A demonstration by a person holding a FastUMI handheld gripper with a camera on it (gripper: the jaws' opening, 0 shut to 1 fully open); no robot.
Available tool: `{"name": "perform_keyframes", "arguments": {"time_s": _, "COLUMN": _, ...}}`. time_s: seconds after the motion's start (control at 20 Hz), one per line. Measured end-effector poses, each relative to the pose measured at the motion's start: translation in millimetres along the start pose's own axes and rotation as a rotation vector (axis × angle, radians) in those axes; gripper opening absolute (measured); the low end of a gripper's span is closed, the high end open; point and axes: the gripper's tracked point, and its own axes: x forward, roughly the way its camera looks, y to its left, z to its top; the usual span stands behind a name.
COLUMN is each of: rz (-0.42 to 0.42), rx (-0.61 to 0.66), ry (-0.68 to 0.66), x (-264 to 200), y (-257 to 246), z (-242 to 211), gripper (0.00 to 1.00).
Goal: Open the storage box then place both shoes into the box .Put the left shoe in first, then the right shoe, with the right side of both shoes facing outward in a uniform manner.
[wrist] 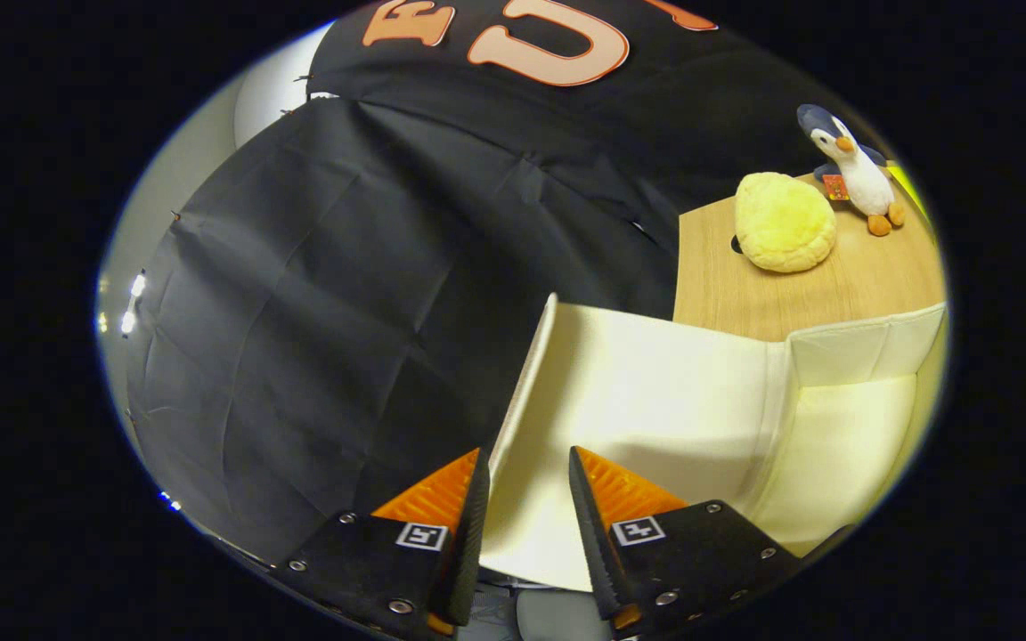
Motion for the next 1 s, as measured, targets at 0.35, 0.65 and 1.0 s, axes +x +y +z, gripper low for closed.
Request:
{"name": "perform_keyframes", "arguments": {"time_s": 0.35, "rz": -0.140, "rx": -0.077, "ry": -0.065, "x": -60.5, "y": -67.1, "z": 12.4, "gripper": 0.79}}
{"name": "perform_keyframes", "arguments": {"time_s": 0.65, "rz": -0.320, "rx": -0.154, "ry": -0.202, "x": -142.7, "y": -146.0, "z": 41.7, "gripper": 0.94}}
{"name": "perform_keyframes", "arguments": {"time_s": 1.0, "rz": -0.533, "rx": -0.276, "ry": -0.268, "x": -238.7, "y": -226.9, "z": 44.1, "gripper": 0.97}}
